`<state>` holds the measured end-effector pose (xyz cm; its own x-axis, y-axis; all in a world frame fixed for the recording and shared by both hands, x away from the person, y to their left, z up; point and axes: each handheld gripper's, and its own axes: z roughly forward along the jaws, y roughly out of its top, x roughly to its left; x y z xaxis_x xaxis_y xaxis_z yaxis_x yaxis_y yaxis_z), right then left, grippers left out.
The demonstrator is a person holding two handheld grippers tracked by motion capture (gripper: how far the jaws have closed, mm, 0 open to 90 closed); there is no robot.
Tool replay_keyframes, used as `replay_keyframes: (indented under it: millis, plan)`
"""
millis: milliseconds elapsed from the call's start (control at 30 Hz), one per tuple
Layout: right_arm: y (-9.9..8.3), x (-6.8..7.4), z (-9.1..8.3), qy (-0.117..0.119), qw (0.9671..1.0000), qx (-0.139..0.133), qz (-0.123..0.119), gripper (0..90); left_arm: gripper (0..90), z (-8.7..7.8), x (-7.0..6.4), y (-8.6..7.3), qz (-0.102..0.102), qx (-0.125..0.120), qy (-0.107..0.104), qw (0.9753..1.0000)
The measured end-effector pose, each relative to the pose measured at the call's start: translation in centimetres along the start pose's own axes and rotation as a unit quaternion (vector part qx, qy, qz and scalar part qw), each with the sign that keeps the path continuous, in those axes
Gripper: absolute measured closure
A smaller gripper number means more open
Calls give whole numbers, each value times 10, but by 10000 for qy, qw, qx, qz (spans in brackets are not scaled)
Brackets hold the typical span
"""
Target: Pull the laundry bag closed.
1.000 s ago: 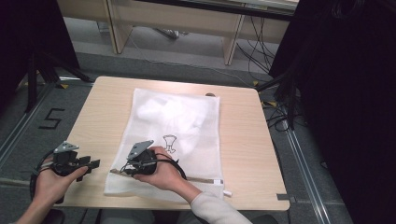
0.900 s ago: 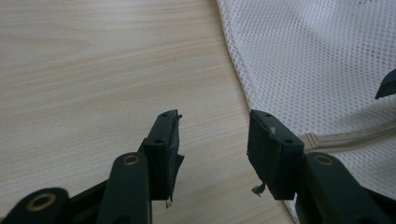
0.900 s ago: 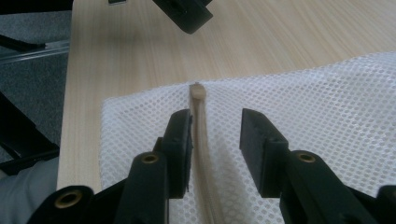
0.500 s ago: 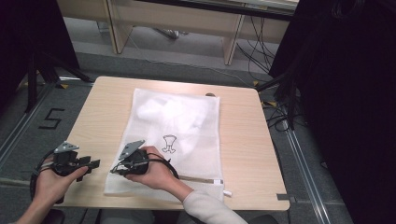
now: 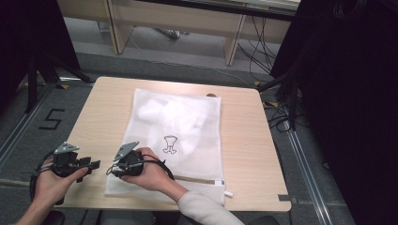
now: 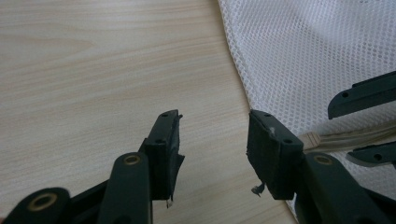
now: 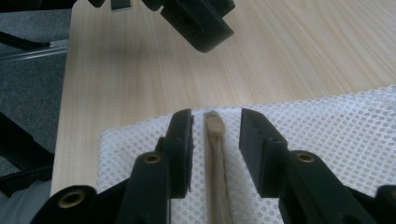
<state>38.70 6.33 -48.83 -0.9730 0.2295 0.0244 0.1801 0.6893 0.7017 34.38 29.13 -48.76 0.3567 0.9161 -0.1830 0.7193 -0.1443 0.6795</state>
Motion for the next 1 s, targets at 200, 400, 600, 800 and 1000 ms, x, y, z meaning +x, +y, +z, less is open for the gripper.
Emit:
replay_keyframes:
  millis: [200,400,600,800,1000]
  plan:
    - [1,-1,5,23,10000,33,24,660,536,0,-1,0,-57,-67,9,10000]
    - [0,-4,9,-54,9998,87,140,677,537,1,-2,0,-103,-111,2,9999]
    - [3,-5,14,-21,9998,151,130,698,538,0,0,0,-16,-39,-4,10000]
    - [5,-6,20,13,9996,236,148,736,539,0,-1,0,-47,-84,9,10000]
    - [7,-4,22,60,9995,310,86,809,539,0,-1,-1,-97,-117,-2,9999]
